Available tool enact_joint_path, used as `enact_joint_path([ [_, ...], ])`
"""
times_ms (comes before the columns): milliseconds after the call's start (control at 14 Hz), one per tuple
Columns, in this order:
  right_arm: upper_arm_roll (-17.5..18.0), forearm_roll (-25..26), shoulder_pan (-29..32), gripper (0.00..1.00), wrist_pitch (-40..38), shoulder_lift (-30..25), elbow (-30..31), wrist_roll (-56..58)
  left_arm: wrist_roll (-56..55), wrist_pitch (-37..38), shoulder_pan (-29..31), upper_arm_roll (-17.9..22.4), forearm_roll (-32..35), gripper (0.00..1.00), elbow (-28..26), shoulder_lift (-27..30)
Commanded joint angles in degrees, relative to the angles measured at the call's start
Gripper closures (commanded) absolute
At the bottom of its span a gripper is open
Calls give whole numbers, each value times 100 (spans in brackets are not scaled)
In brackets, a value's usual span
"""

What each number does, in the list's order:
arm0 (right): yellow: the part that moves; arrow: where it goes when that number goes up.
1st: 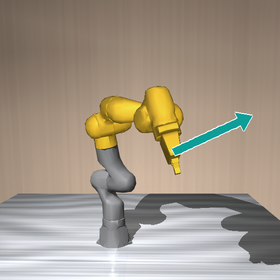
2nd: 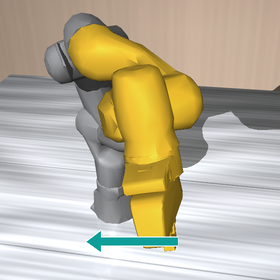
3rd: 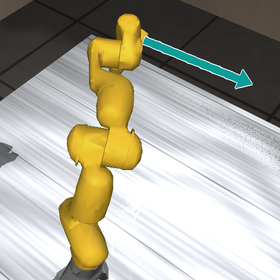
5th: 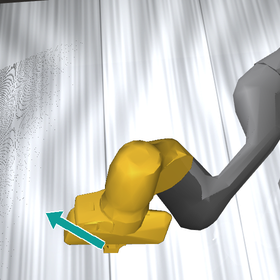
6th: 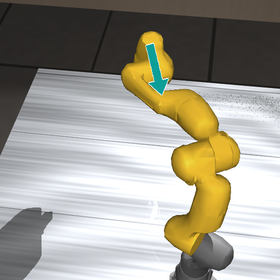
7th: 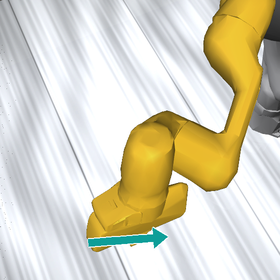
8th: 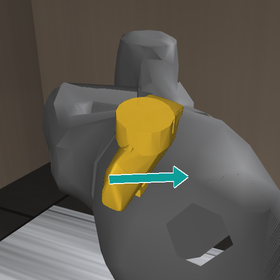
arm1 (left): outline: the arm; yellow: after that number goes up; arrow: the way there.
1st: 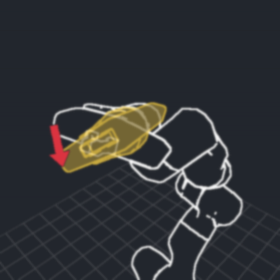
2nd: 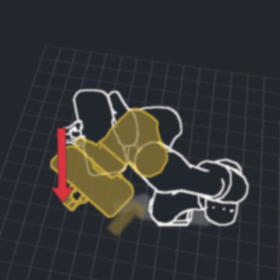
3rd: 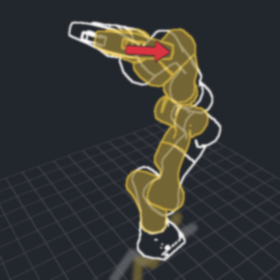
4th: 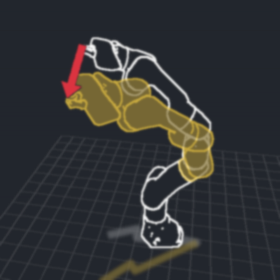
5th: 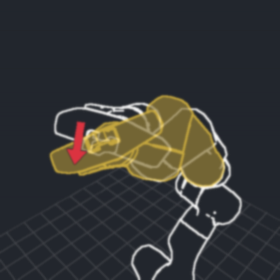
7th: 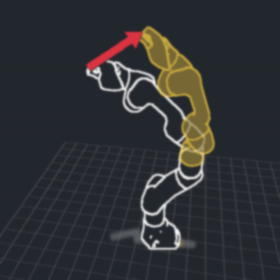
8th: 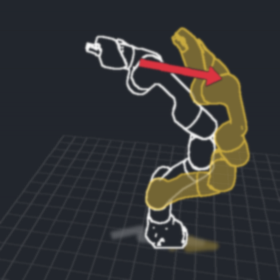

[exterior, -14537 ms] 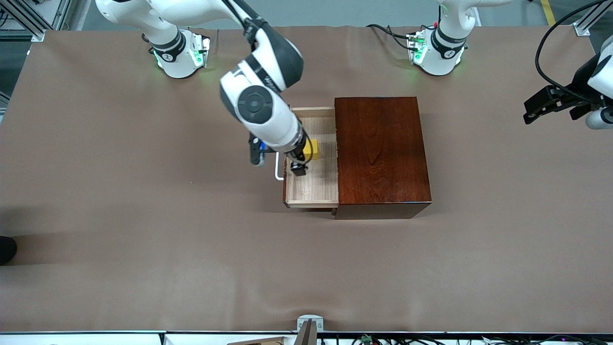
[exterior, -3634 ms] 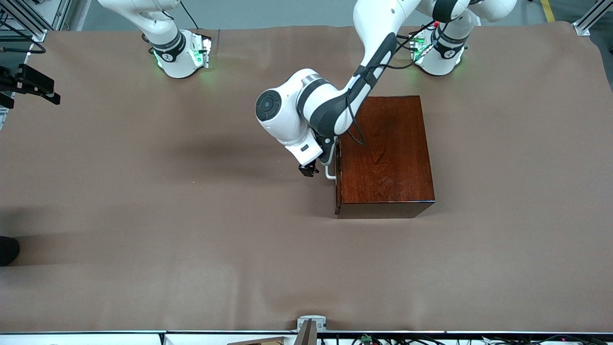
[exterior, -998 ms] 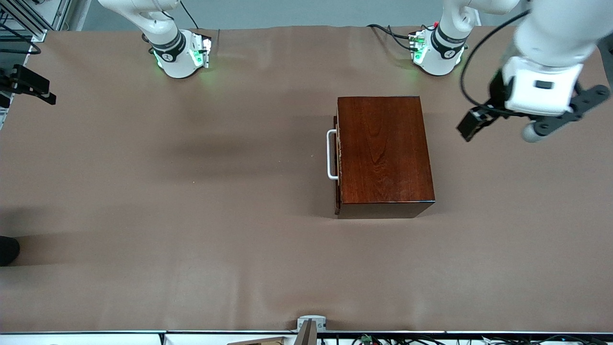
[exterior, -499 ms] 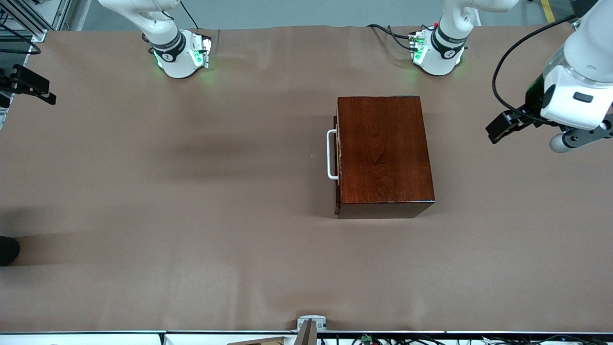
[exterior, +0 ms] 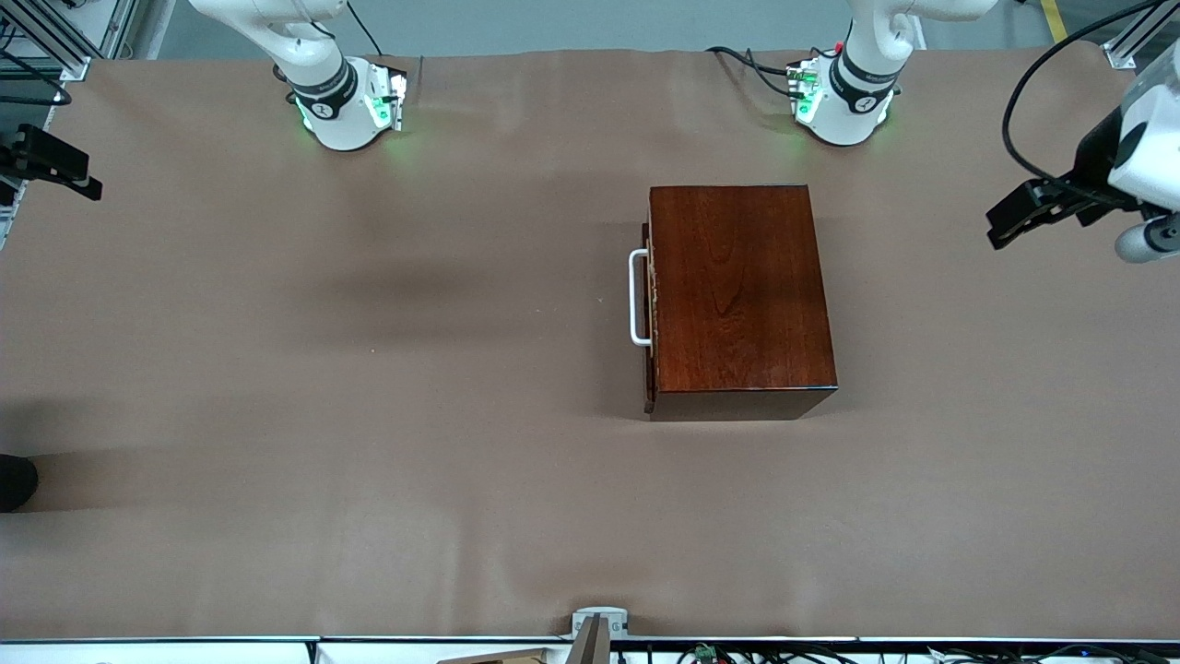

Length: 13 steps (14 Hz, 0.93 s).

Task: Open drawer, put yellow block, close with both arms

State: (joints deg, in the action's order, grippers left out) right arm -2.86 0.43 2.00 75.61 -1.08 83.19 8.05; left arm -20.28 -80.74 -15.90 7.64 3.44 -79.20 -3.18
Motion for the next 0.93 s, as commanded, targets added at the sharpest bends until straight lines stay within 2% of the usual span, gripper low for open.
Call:
enact_joint_path([
  [0, 101, 88, 73, 0, -73, 11, -31, 47, 139, -38, 52, -60, -98, 0, -359, 318],
  [285, 119, 80, 29, 0, -29, 37, -22, 161, 288, -55, 95, -87, -98, 0, -438, 327],
  [356, 136, 80, 20, 0, -11, 64, -22, 153, 314, -99, 409, -391, -107, 0, -552, 362],
  [499, 145, 80, -15, 0, -72, 55, -22, 161, 376, -205, 1348, -1383, -116, 0, -763, 467],
  [570, 137, 80, 2, 0, -116, 47, -22, 162, 376, -214, 1509, -1527, -116, 0, -798, 485],
  [855, 119, 80, 3, 0, -328, 20, -49, 179, 859, -617, 1704, -1546, -151, 0, -1492, 915],
])
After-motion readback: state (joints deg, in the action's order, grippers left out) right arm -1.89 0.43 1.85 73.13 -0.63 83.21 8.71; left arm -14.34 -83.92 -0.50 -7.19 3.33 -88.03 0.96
